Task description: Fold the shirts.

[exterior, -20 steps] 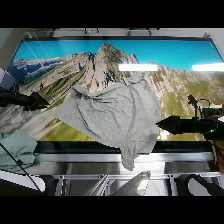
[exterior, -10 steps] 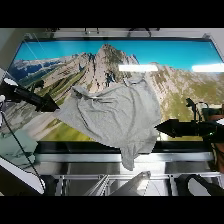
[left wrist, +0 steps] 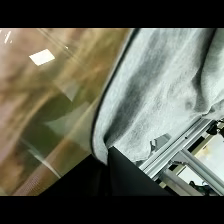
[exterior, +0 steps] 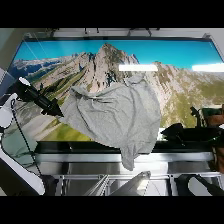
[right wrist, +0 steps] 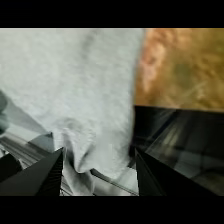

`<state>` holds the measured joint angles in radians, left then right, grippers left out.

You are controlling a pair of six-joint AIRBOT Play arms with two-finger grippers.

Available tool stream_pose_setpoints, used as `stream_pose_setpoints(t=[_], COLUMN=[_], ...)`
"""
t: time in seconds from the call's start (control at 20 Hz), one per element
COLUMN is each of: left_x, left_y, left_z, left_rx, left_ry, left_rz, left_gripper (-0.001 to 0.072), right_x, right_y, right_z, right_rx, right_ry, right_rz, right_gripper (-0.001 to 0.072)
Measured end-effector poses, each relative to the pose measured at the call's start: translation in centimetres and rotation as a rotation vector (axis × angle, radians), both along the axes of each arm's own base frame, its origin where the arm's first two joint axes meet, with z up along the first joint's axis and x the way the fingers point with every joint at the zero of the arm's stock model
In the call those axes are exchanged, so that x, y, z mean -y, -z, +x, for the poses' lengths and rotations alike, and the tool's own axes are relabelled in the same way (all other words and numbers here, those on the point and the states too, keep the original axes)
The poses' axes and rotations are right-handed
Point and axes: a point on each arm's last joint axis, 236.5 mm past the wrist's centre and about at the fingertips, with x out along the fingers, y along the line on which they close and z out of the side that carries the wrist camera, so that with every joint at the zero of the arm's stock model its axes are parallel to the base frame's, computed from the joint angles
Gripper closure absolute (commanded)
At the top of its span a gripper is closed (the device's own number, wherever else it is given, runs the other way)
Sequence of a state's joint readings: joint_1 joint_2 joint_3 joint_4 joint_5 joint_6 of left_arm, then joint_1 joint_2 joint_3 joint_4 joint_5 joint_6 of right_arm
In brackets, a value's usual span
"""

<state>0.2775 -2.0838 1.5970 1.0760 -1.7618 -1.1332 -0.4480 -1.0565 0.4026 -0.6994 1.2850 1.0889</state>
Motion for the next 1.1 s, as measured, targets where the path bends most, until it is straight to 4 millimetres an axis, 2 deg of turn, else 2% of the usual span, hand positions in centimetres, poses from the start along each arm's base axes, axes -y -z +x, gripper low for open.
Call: stream_pose_setpoints(t=[0.15,0.35,0.4,0.45,0.5,0.55,0.6,0.65,0.75,0.85,1.0,1.1], left_x=[0.1,0.1,0.1,0.1,0.1,0.1,0.1,0.1,-0.2,-0.6,0.5,1.2], left_y=[-0.2,-0.3,-0.3,-0.3,-0.4,-0.4,-0.4,-0.5,-0.8,-1.8,-7.7,-14.3], left_z=[-0.3,-0.4,-0.5,-0.5,-0.5,-0.6,-0.6,-0.6,-0.7,0.2,2.7,4.4], left_rx=[-0.013,-0.020,-0.022,-0.023,-0.024,-0.026,-0.027,-0.027,-0.023,0.029,0.188,0.366], left_ry=[0.007,0.011,0.012,0.012,0.013,0.012,0.012,0.013,0.019,-0.006,-0.098,-0.159], left_rz=[-0.008,-0.010,-0.011,-0.011,-0.011,-0.011,-0.011,-0.012,-0.002,0.009,-0.104,-0.204], left_gripper=[0.0687,0.0686,0.0687,0.0687,0.0687,0.0686,0.0687,0.0687,0.0687,0.0687,0.0687,0.0687], right_x=[-0.5,-2.3,-2.9,-3.5,-3.9,-4.3,-4.7,-5.0,-6.0,-6.4,-5.5,-3.8], right_y=[2.0,3.6,3.8,4.1,4.6,4.8,4.9,4.7,2.8,-0.3,-6.7,-12.1], right_z=[-1.3,-1.8,-1.9,-1.9,-1.7,-1.5,-1.0,-0.4,0.7,1.9,4.1,5.8], right_rx=[-0.059,-0.090,-0.098,-0.103,-0.097,-0.084,-0.063,-0.036,0.025,0.103,0.275,0.436], right_ry=[0.045,0.068,0.067,0.062,0.056,0.052,0.053,0.054,0.034,0.007,-0.022,-0.021], right_rz=[-0.002,0.022,0.037,0.047,0.050,0.059,0.074,0.095,0.175,0.258,0.334,0.334], right_gripper=[0.0219,0.0221,0.0251,0.0403,0.0518,0.0563,0.0682,0.0694,0.0694,0.0694,0.0694,0.0694])
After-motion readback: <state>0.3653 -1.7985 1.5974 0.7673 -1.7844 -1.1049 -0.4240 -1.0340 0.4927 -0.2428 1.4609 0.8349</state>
